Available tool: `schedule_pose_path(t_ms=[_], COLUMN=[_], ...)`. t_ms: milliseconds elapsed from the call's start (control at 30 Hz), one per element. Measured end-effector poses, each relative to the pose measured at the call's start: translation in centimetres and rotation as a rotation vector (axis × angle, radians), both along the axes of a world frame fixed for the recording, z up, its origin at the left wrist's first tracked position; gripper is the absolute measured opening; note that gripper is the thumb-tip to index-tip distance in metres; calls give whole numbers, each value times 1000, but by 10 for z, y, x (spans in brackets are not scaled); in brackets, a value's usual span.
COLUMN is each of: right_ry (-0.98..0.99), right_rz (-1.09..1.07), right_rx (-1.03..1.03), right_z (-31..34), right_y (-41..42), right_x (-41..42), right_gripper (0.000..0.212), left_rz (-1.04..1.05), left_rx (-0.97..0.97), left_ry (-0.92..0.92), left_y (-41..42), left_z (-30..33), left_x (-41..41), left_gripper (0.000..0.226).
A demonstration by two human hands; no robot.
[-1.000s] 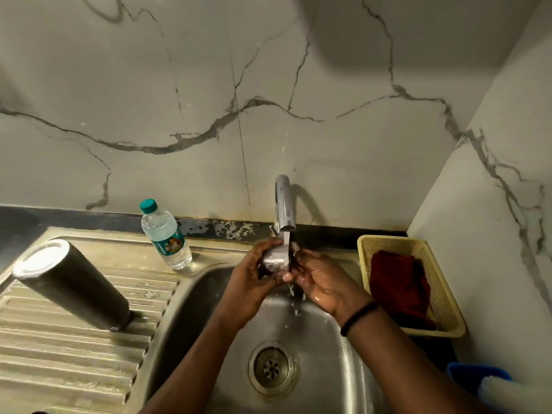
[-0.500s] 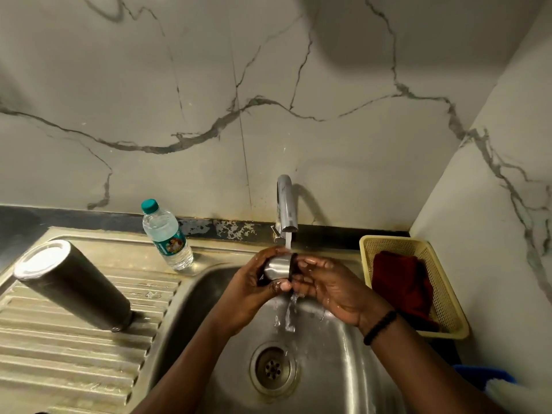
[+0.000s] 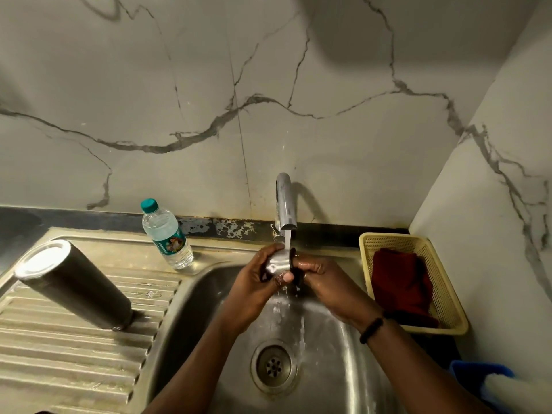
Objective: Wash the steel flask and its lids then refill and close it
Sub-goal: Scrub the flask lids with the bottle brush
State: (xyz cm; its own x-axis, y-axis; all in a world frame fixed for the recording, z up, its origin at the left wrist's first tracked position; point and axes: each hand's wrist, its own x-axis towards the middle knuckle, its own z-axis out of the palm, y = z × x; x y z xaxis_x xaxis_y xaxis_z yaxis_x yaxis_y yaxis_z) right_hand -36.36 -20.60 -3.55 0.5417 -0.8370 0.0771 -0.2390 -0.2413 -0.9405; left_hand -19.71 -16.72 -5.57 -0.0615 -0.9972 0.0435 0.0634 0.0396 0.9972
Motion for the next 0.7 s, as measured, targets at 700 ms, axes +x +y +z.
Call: schedule_pose_path(t_ms=[700], right_ry=[23], right_rz=[-257], right_rx=[-27], right_z=[12], right_y=[-12], right_x=[3], right_gripper=[22], left_rz=[78], left_rx=[230], left_ry=[776], left_y=[5], left_z=[-26], left_x=[-5], left_gripper=[91])
